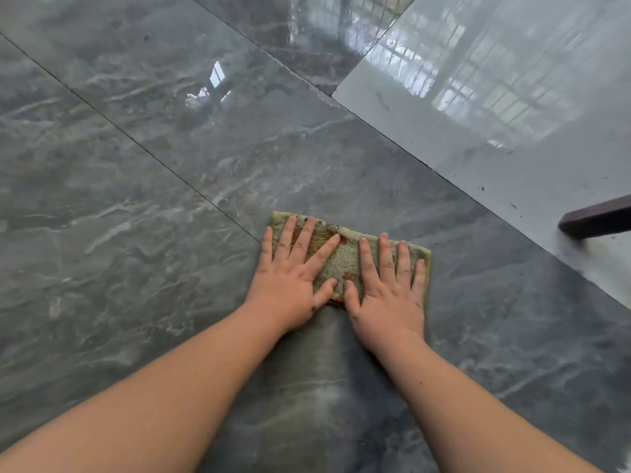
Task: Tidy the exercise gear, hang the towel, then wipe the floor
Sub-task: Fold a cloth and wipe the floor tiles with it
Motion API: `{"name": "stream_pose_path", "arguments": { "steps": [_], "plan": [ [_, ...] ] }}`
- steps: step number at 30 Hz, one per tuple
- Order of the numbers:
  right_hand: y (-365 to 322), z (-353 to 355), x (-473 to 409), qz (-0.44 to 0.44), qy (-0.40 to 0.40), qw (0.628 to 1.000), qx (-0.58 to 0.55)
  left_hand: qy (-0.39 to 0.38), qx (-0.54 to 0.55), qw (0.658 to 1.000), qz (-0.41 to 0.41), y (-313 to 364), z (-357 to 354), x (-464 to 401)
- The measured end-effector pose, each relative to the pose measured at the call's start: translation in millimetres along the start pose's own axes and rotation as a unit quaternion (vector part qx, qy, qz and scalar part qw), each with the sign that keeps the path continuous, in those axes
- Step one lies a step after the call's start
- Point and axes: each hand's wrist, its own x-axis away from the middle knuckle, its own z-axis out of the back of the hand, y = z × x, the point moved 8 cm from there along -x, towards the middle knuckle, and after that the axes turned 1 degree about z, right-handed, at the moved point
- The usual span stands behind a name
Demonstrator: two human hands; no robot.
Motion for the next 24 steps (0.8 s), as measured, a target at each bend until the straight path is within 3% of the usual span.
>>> {"name": "stream_pose_path", "arguments": {
  "steps": [12,18,24],
  "plan": [
    [15,57,-189,-0.017,-0.014,0.999,-0.032,-0.005,0.007,1.000,-0.007,-35,65,-195],
    [14,64,-207,-0.011,-0.038,0.999,-0.029,-0.023,-0.010,0.999,-0.037,-39,75,-220],
    [12,61,-201,-0.018,-0.040,0.998,-0.036,-0.039,-0.004,0.999,-0.015,-37,70,-203]
  ]
}}
